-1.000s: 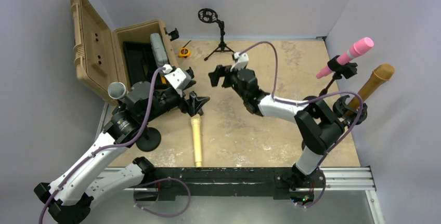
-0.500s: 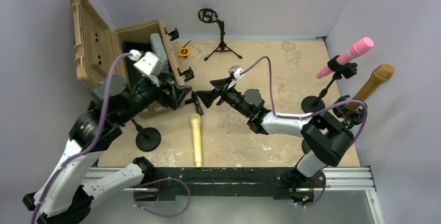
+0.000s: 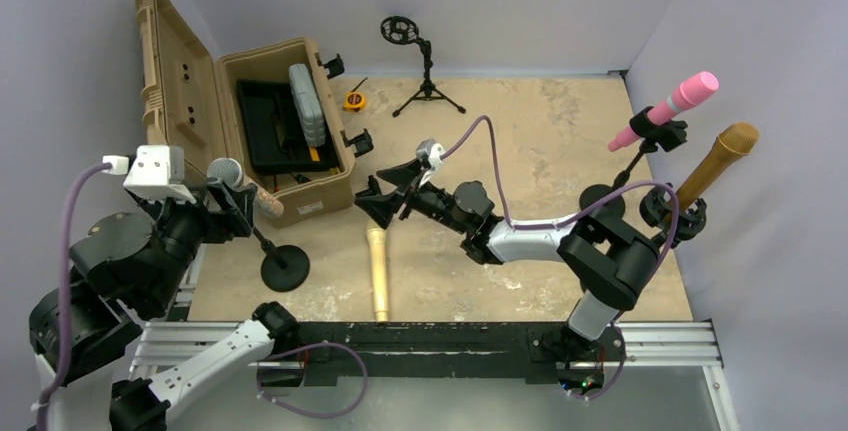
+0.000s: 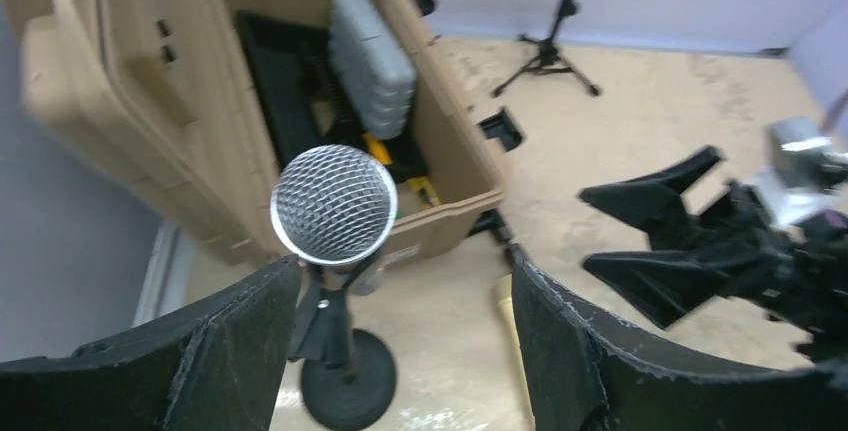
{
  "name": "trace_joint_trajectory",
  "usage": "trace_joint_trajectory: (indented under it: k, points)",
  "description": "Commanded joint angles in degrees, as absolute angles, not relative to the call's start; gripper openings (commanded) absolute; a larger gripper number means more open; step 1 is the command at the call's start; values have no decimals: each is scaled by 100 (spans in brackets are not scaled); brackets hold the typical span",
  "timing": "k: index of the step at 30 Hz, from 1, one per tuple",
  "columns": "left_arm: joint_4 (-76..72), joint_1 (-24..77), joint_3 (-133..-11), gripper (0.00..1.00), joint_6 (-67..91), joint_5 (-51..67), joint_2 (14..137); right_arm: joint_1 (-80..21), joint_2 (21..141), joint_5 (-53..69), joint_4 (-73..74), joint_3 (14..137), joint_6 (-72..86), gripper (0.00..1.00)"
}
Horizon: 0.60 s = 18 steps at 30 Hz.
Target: Remove the microphone from the stand
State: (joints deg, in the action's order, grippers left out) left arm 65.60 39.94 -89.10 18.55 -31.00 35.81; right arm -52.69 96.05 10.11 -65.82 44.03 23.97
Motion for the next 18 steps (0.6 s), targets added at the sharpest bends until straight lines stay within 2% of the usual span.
trace_joint_trajectory:
  k: [1,5,13,18]
  points:
    - [6883,4027,-8613,75,1782,-4580,3800,-5451,9408,956,-6694,4656,2207,99]
    - [6580,4025,-8236,79,1572,-4853,3920,-5497,9385,916,-6655,4571,2282,99]
    - [5738,3997,-7527,80,1302,-5529,3889,-5725,9535,899,-6451,4674,2284,99]
    - [5112,3794,-7168,79,1106,-5478,3775,-5868,9594,870,-6344,4803,2279,99]
